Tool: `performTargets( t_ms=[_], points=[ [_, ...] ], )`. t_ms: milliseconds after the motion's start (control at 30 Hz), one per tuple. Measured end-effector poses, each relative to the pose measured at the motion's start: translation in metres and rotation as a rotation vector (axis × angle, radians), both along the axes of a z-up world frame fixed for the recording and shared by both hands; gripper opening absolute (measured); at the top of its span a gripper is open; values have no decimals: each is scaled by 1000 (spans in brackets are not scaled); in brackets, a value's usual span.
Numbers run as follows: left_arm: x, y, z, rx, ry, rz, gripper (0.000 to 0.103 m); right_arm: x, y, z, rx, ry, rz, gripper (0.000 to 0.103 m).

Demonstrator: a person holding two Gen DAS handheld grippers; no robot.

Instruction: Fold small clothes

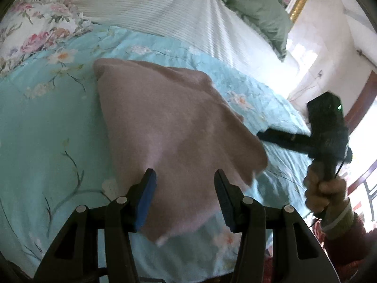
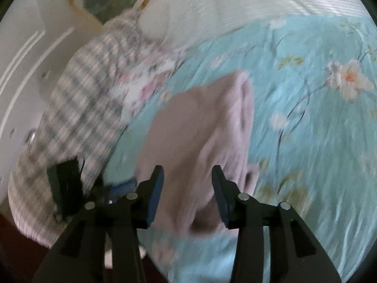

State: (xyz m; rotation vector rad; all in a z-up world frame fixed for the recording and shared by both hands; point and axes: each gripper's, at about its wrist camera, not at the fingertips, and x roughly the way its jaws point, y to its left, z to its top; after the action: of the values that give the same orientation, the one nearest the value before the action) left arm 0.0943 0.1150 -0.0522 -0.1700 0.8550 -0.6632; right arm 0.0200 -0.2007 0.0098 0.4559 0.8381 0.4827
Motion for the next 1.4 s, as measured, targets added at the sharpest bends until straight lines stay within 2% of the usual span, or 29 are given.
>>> performTargets(
  t_ms=[67,100,133,200,267,333,367,400,467,500,567,700,767,833,933,967,1067,1100,1133,1200,1267,1333,1400],
  points=[
    [-6,-2,-2,7,-12,-13,51,-4,13,-14,-75,44,19,41],
    [-8,-4,-5,16,-12,-17,51,-4,16,-19,-93,64,34,10],
    [-8,-5,-6,23,-9,-19,51,-4,17,-19,-89,68,38,6],
    [-7,-6,-8,30,-7,-21,51,-9,10,-5,-91,16,18,6],
    [-6,-7,-10,26,-5,-33,51,-12,5,1,-142,3,4,6],
    [-2,-12,-18,27,15,-35,51,-12,3,-11,-259,43,-16,6],
    [-1,-15,-22,29,20,-39,51,-10,1,-21,-276,77,-22,6],
    [-1,-20,-27,53,18,-34,51,-9,-2,-37,-251,131,-27,6],
    [-1,-25,-29,89,3,-32,51,-11,-3,-47,-228,165,-49,9],
    [-3,-25,-26,100,-4,-38,51,-14,-4,-44,-223,163,-77,20],
    [-5,-22,-19,102,-7,-53,51,-22,-9,-28,-203,142,-132,31],
    [5,-10,11,42,-50,-64,51,-21,-14,27,-156,-15,-215,32],
    [23,-8,23,7,-64,-42,52,-1,-9,45,-56,-74,-214,32],
    [56,-6,32,-25,-55,23,52,29,1,47,38,-79,-208,32],
    [110,-8,32,-29,-2,112,51,85,20,26,130,-49,-202,32],
    [125,-10,29,-16,27,129,51,100,23,17,133,-26,-209,32],
    [168,-19,13,69,107,175,39,140,22,-18,59,68,-294,29],
    [183,-20,4,93,141,188,32,148,15,-29,42,85,-322,13],
    [193,-20,-5,113,162,193,21,156,3,-41,23,104,-363,2],
    [209,-19,-20,137,184,206,4,163,-11,-51,69,99,-367,0],
    [213,-19,-26,147,166,197,5,169,-15,-52,80,108,-361,0],
    [212,-22,-25,174,149,191,5,168,-16,-49,38,99,-366,0],
    [207,-25,-21,204,125,183,5,164,-22,-50,79,114,-359,0]
  ],
)
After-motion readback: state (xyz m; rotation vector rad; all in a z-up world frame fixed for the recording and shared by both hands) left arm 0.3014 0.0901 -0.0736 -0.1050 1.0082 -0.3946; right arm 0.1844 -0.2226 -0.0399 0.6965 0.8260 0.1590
